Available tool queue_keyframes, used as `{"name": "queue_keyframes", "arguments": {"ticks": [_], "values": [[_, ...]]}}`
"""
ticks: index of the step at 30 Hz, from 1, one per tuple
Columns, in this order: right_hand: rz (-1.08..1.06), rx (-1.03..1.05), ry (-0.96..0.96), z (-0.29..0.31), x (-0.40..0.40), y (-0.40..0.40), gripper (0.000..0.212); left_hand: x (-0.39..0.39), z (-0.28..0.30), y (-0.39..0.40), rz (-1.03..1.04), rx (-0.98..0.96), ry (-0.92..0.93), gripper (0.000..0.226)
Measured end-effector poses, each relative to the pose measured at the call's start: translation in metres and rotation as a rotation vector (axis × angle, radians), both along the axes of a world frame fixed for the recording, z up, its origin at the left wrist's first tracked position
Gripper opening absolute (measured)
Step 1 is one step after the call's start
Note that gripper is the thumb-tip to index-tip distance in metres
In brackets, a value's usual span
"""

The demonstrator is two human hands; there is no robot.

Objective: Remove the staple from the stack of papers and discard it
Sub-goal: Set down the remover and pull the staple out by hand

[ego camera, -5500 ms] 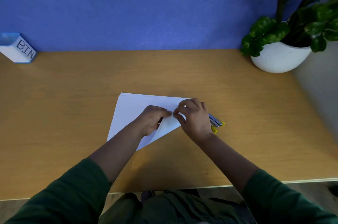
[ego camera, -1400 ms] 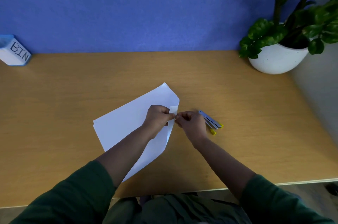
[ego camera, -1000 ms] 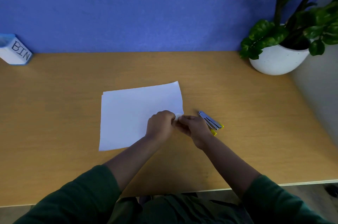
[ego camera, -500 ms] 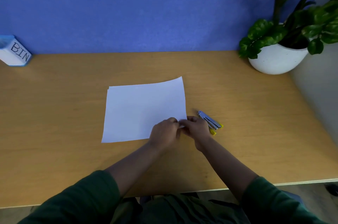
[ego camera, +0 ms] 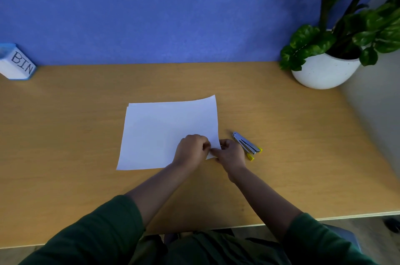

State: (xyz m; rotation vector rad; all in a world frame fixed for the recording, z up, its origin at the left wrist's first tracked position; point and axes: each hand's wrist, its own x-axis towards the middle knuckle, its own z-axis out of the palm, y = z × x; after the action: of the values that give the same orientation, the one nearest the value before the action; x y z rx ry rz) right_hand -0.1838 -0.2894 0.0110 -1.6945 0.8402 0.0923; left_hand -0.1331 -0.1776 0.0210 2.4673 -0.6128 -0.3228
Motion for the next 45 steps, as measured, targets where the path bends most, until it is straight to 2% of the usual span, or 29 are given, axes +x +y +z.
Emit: {"name": "queue_keyframes", "arguments": {"ticks": [3, 11, 20, 27, 31, 35, 39, 41, 43, 45], "values": [[0.001, -0.028, 0.005, 0.0, 0.001, -0.001, 0.016, 0.001, 0.001, -0.001, -0.066, 0.079, -0.037, 0.022], [-0.026, -0.018, -0.005, 0.002, 0.004, 0.001, 0.016, -0.004, 0.002, -0.008, -0.014, 0.102, -0.066, 0.018], [0.008, -0.038, -0.018, 0.003, 0.004, 0.003, 0.01, -0.002, 0.003, -0.007, 0.013, 0.072, -0.025, 0.016], [0.016, -0.082, -0.028, 0.002, 0.002, 0.002, 0.015, -0.001, 0.003, -0.008, 0.145, 0.014, 0.045, 0.015], [0.023, -0.101, -0.052, 0.001, 0.001, 0.005, 0.019, 0.001, 0.003, -0.009, 0.164, 0.023, 0.127, 0.014], [0.046, -0.153, -0.077, 0.002, 0.0, 0.005, 0.013, 0.003, 0.007, -0.01, 0.195, -0.01, 0.241, 0.021], [0.108, -0.227, -0.115, 0.005, -0.003, 0.009, 0.016, 0.005, 0.014, -0.011, 0.404, -0.288, 0.61, 0.035], [0.156, -0.239, -0.144, 0.007, -0.006, 0.014, 0.019, 0.008, 0.017, -0.009, 0.484, -0.386, 0.716, 0.038], [0.158, -0.162, -0.184, 0.007, -0.009, 0.016, 0.024, 0.01, 0.02, -0.007, 0.562, -0.452, 0.812, 0.034], [0.133, -0.088, -0.197, 0.005, -0.012, 0.016, 0.033, 0.012, 0.021, -0.006, 0.609, -0.449, 0.87, 0.02]]}}
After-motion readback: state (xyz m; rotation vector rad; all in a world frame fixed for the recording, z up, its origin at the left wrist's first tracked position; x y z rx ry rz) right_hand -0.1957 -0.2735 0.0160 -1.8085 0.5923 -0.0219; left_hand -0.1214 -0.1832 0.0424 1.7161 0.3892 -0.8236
